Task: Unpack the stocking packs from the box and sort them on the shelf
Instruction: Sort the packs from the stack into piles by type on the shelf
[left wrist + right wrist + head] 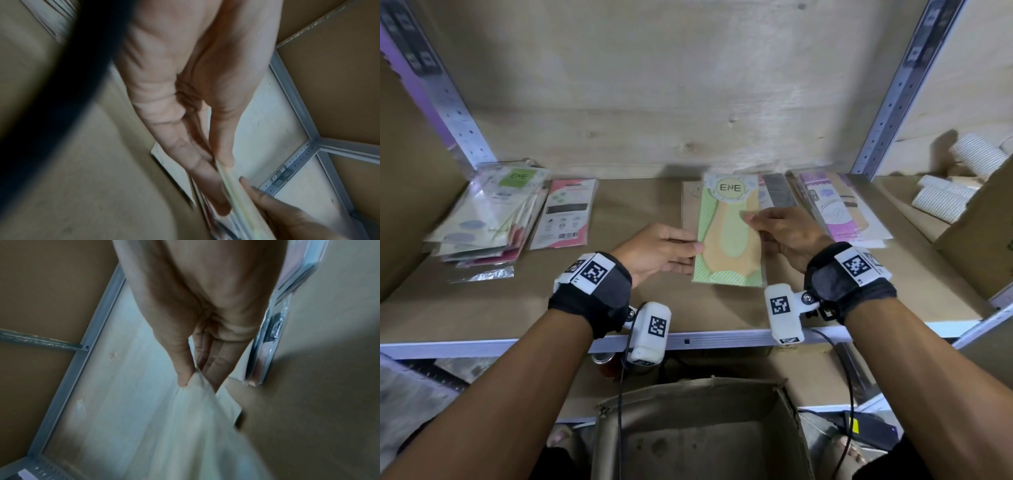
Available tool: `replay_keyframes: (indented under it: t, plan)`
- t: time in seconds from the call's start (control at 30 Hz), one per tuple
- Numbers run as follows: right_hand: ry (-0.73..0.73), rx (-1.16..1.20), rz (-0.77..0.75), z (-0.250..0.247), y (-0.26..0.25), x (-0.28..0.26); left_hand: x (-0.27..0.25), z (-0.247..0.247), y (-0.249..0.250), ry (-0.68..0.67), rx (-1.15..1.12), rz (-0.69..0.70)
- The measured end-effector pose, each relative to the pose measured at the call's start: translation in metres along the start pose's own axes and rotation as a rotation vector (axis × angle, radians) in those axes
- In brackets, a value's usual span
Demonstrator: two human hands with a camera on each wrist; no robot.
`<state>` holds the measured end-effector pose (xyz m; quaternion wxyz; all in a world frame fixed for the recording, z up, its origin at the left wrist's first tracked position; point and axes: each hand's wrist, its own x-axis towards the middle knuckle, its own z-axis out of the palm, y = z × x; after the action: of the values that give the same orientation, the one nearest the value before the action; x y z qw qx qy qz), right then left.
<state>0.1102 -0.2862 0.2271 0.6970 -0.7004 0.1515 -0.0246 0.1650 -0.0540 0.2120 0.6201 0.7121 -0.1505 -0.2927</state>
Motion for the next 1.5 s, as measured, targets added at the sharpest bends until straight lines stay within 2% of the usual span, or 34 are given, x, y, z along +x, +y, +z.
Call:
replay_keyframes:
  t: [0.07, 0.2, 0.27, 0.4, 0.53, 0.67, 0.8, 1.03, 1.23, 1.5]
  plan:
    - [0.015, 0.014, 0.006, 0.001, -0.001, 0.002, -0.001, -0.003, 0.001, 0.032, 0.004, 0.008]
    - [-0.243, -0.035, 0.064, 0.007, -0.007, 0.003, 0.001, -0.008, 0.0, 0.194, 0.004, 0.045]
    - [-0.279, -0.061, 0.062, 0.012, -0.009, 0.005, 0.006, -0.01, -0.002, 0.283, -0.002, 0.051]
    - [-0.124, -0.154, -0.004, 0.023, -0.01, 0.015, 0.018, -0.01, -0.003, 0.355, -0.004, 0.068]
    - [0.052, -0.442, -0.065, 0.027, -0.006, 0.034, 0.033, -0.01, -0.001, 0.354, 0.143, 0.08]
    - [0.193, -0.55, -0.093, 0.029, -0.004, 0.048, 0.051, -0.009, 0.001, 0.431, 0.243, 0.069]
    - [0.227, -0.669, -0.071, 0.031, -0.006, 0.054, 0.067, -0.01, 0.003, 0.504, 0.305, 0.03]
    - [0.111, -0.851, -0.062, 0.044, -0.009, 0.049, 0.076, -0.016, 0.005, 0.531, 0.37, -0.074]
    - [0.103, -0.892, -0.031, 0.051, -0.011, 0.049, 0.069, -0.013, 0.009, 0.485, 0.366, -0.15]
    - [0.085, -0.922, -0.001, 0.052, -0.011, 0.049, 0.066, -0.013, 0.011, 0.434, 0.413, -0.174]
